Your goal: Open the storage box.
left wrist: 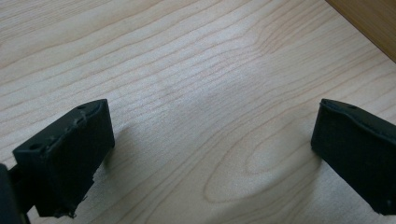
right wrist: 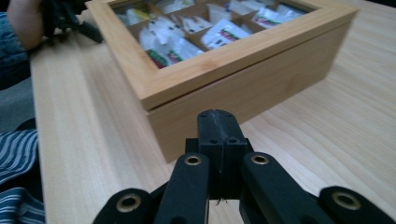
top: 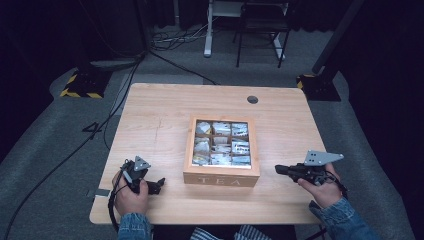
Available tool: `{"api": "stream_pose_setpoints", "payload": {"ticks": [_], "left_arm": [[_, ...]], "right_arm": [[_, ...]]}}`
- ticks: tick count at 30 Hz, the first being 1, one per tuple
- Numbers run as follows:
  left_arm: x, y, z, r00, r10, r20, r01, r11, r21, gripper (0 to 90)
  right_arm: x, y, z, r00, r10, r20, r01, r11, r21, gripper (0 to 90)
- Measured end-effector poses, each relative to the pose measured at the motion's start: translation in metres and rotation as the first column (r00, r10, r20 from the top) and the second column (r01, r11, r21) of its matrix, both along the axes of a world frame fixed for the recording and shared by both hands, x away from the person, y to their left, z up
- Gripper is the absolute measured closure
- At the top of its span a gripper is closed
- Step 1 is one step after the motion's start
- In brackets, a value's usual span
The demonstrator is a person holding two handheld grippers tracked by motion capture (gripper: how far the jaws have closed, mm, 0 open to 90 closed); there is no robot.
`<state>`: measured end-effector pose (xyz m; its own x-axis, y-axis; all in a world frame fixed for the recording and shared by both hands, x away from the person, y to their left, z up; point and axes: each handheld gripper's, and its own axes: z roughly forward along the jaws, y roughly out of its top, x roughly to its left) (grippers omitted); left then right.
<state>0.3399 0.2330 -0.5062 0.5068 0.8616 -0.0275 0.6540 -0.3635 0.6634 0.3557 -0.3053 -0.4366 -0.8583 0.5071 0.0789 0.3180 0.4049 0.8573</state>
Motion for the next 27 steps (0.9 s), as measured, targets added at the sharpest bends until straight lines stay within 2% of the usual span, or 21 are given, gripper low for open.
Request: {"api": "stream_pose_setpoints", "payload": {"ticks": [6,10,18,22,27], "left_arm": [[0.000,0.000,0.000,1.0000,0.001,0.000,-0.001,1.0000,0.001,0.2],[0.000,0.000,0.000,1.0000,0.001,0.000,-0.001,1.0000,0.001,0.2],[0.000,0.000,0.000,1.0000,0.001,0.000,-0.001,1.0000,0.001,0.2],[0.000,0.000,0.000,1.0000,0.000,0.000,0.000,1.0000,0.003,0.2],[0.000,0.000,0.000,1.0000,0.001,0.000,-0.001,1.0000,0.001,0.2]], "right_arm": [[-0.007,0.017,-0.002,0.9964,0.080,-0.029,-0.080,0.997,-0.014,90.0],[-0.012,0.028,-0.004,0.9899,0.136,-0.040,-0.138,0.989,-0.050,90.0],[-0.012,0.039,-0.011,0.9873,0.153,-0.044,-0.156,0.984,-0.082,90.0],[-0.012,0.043,-0.013,0.9864,0.156,-0.052,-0.159,0.985,-0.065,90.0],[-0.011,0.045,-0.015,0.9871,0.152,-0.052,-0.155,0.985,-0.074,90.0]]}}
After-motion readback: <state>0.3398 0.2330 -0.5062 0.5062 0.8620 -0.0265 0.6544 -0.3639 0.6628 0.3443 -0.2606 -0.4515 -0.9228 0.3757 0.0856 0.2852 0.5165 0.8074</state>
